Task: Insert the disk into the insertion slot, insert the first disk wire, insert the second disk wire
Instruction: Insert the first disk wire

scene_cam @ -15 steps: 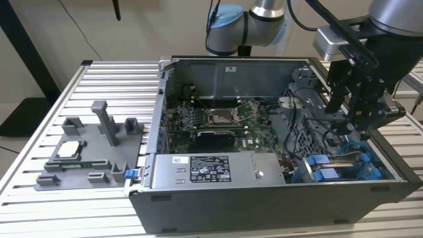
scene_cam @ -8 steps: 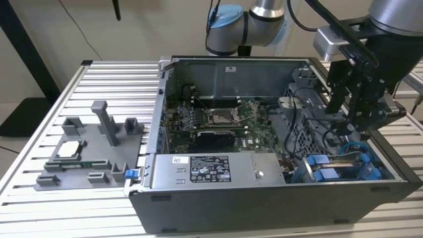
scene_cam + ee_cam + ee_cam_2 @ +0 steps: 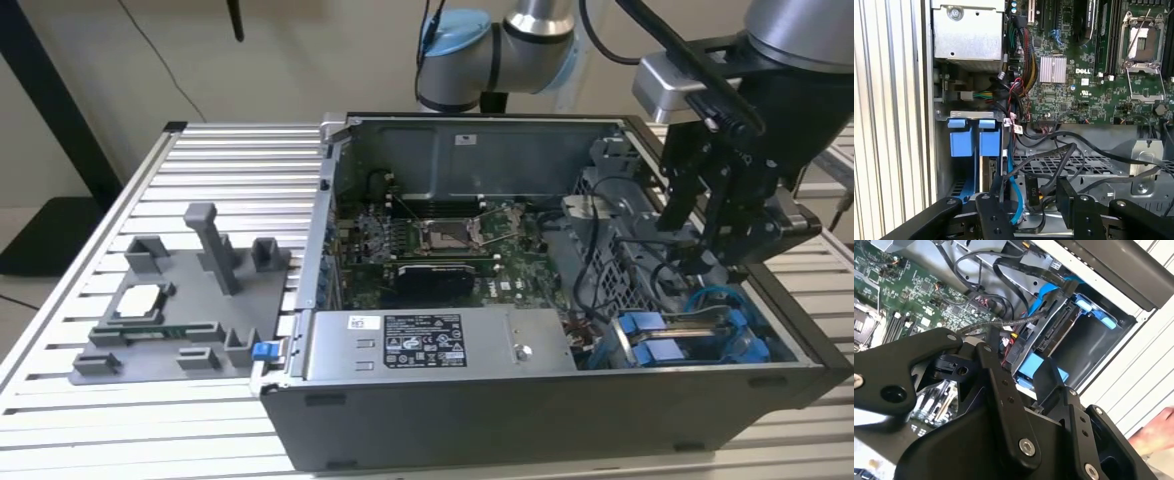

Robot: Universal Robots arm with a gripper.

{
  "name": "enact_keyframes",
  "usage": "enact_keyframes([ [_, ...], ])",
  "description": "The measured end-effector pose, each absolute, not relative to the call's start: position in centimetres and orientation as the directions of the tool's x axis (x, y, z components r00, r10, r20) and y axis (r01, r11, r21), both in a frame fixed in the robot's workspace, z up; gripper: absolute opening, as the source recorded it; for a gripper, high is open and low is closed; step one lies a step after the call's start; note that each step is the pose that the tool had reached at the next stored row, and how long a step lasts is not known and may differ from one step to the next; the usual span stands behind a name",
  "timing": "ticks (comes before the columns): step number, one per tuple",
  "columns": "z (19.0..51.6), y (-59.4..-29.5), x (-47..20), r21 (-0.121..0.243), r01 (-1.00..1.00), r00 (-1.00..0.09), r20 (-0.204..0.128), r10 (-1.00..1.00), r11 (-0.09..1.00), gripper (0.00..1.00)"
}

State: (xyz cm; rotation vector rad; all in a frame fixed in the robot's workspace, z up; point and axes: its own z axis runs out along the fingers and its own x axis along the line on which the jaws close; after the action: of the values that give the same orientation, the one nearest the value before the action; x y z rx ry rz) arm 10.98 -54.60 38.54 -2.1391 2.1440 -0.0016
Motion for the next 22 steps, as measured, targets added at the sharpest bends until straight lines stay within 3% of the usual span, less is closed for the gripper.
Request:
enact_keyframes([
  [4,38.55,-54.6,10.98,-0.08,-0.997,0.001,-0.064,-0.998,0.004,1.0],
  [22,38.37,-54.47,10.74,-0.097,-0.995,0.001,-0.061,-0.998,0.005,1.0],
])
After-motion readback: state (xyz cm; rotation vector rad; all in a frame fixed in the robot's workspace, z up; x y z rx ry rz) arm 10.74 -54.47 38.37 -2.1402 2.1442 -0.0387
